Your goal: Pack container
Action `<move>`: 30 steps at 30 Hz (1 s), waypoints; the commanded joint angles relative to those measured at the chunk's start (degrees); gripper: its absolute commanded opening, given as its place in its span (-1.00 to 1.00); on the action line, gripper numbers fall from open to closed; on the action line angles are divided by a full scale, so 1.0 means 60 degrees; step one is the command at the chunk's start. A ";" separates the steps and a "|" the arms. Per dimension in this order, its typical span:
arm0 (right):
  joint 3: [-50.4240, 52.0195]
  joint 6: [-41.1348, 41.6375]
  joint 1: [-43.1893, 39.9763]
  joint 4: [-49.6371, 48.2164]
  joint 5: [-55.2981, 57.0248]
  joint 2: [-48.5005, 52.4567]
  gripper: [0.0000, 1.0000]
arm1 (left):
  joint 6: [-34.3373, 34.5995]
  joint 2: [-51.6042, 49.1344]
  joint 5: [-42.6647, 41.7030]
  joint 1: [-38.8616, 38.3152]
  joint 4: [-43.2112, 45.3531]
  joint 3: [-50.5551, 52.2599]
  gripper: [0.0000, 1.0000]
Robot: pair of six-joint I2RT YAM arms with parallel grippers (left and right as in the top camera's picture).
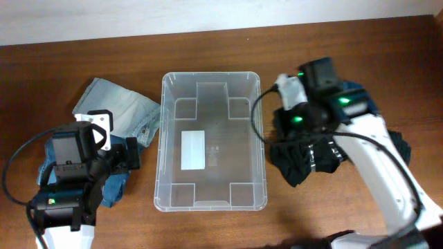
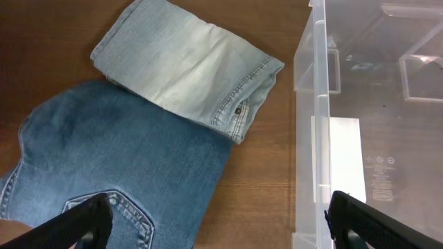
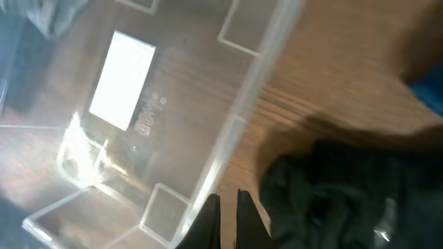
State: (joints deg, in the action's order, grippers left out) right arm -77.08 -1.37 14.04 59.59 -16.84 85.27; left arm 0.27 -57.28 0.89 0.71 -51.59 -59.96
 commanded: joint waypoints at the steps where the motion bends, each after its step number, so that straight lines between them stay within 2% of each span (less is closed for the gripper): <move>1: -0.0138 0.0390 0.0641 -0.0270 0.0397 0.0415 -0.92 | 0.0095 -0.0007 0.0066 0.0015 0.0022 -0.0237 0.99; 10: -0.0120 0.0856 0.1574 -0.0339 0.0685 0.1676 -0.92 | 0.0095 -0.0007 0.0066 0.0015 0.0062 -0.0237 0.99; 14: -0.0120 0.1898 0.1585 -0.0382 0.2998 0.1982 -0.92 | 0.0095 -0.0007 0.0066 0.0015 0.0066 -0.0237 0.99; 18: -0.0131 0.1982 0.1585 -0.0867 0.4324 0.1974 -0.89 | 0.0095 -0.0007 0.0066 0.0015 0.0069 -0.0237 0.99; 24: -0.0240 0.1435 0.1654 -0.1067 0.3683 0.1974 -0.75 | 0.0095 -0.0007 0.0066 0.0015 0.0069 -0.0237 0.99; 30: -0.1239 0.1504 0.1767 -0.0466 0.3690 0.1457 -0.72 | 0.0095 -0.0007 0.0066 0.0015 0.0087 -0.0237 0.99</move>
State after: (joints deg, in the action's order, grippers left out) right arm -79.94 7.49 23.97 56.25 4.29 96.90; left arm 0.27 -57.28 0.89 0.71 -51.22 -59.99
